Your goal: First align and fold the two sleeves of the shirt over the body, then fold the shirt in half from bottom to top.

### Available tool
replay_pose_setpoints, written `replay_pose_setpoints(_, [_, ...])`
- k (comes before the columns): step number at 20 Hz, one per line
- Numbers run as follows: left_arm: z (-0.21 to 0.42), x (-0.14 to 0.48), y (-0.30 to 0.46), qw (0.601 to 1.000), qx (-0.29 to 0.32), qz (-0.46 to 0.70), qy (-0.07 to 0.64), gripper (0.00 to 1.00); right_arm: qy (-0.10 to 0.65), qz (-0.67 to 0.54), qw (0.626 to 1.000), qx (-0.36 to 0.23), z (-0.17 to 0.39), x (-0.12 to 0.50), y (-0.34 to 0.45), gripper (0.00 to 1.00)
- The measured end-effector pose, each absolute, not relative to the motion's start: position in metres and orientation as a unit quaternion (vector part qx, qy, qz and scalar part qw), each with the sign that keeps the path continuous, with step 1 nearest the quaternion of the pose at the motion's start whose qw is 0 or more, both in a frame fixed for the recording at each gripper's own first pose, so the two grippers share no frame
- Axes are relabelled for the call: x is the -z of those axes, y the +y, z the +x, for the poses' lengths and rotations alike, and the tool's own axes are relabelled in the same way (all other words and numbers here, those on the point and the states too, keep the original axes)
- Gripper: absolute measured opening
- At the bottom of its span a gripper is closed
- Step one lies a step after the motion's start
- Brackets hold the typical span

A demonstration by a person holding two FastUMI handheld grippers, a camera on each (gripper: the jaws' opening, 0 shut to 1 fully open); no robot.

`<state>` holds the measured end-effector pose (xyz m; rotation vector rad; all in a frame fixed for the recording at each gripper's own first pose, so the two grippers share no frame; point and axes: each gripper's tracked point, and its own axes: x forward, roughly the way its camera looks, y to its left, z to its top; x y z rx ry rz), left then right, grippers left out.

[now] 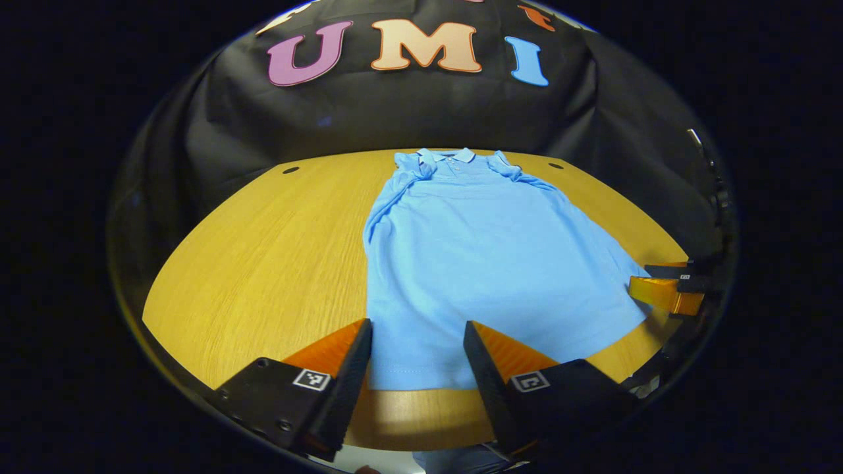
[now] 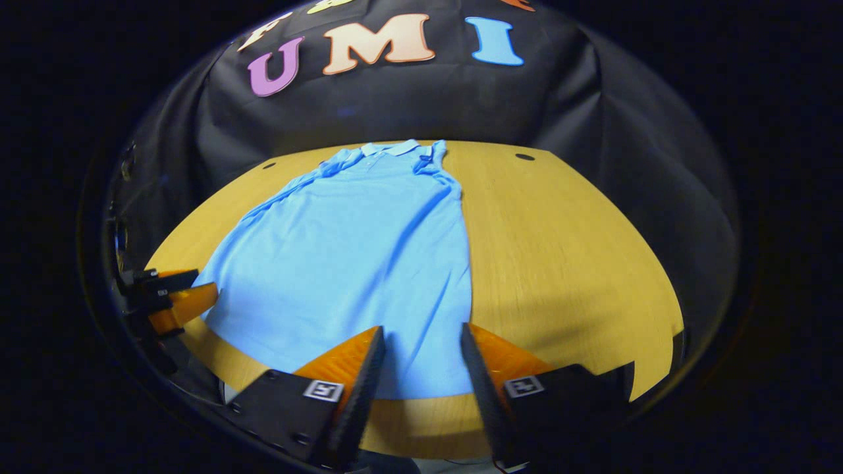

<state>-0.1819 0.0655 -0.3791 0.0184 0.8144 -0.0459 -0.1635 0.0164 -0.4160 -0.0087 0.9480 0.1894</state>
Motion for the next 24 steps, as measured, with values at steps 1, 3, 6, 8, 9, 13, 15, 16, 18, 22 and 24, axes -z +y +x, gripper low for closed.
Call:
replay_pose_setpoints(1, [-0.179, 0.378, 0.061, 0.919, 0.03, 0.011, 0.394, 0.74, 0.46, -0.001, 0.882, -0.099, -0.164, 0.418, 0.024, 0.58])
replay_pose_setpoints(3, [-0.179, 0.377, 0.051, 0.919, 0.039, 0.0, 0.393, 0.43, 0.457, -0.005, 0.884, -0.102, -0.164, 0.415, 0.029, 0.12])
replay_pose_setpoints(6, [-0.175, 0.378, 0.049, 0.917, 0.017, -0.027, 0.398, 0.05, 0.466, 0.002, 0.876, -0.126, -0.168, 0.414, 0.038, 0.03])
replay_pose_setpoints(8, [-0.174, 0.378, 0.048, 0.914, 0.007, -0.041, 0.404, 0.0, 0.469, 0.008, 0.873, -0.136, -0.166, 0.414, 0.039, 0.03])
replay_pose_setpoints(9, [-0.173, 0.377, 0.048, 0.911, 0.004, -0.045, 0.409, 0.0, 0.471, 0.015, 0.871, -0.136, -0.165, 0.413, 0.038, 0.03])
replay_pose_setpoints(13, [-0.167, 0.368, 0.051, 0.905, 0.001, -0.059, 0.421, 0.0, 0.461, 0.042, 0.877, -0.129, -0.155, 0.394, 0.036, 0.02])
replay_pose_setpoints(15, [-0.157, 0.353, 0.053, 0.905, -0.001, -0.08, 0.418, 0.0, 0.448, 0.051, 0.883, -0.129, -0.141, 0.373, 0.035, 0.02])
replay_pose_setpoints(16, [-0.147, 0.341, 0.055, 0.909, 0.001, -0.088, 0.407, 0.0, 0.435, 0.061, 0.889, -0.129, -0.131, 0.362, 0.039, 0.02])
replay_pose_setpoints(18, [-0.123, 0.32, 0.058, 0.916, 0.007, -0.1, 0.388, 0.0, 0.417, 0.072, 0.896, -0.131, -0.11, 0.34, 0.046, 0.0])
replay_pose_setpoints(22, [-0.074, 0.289, 0.071, 0.926, 0.01, -0.115, 0.359, 0.0, 0.374, 0.092, 0.914, -0.127, -0.055, 0.306, 0.058, 0.02])
replay_pose_setpoints(24, [-0.05, 0.276, 0.078, 0.933, 0.016, -0.112, 0.342, 0.0, 0.358, 0.1, 0.92, -0.126, -0.029, 0.296, 0.064, 0.02])
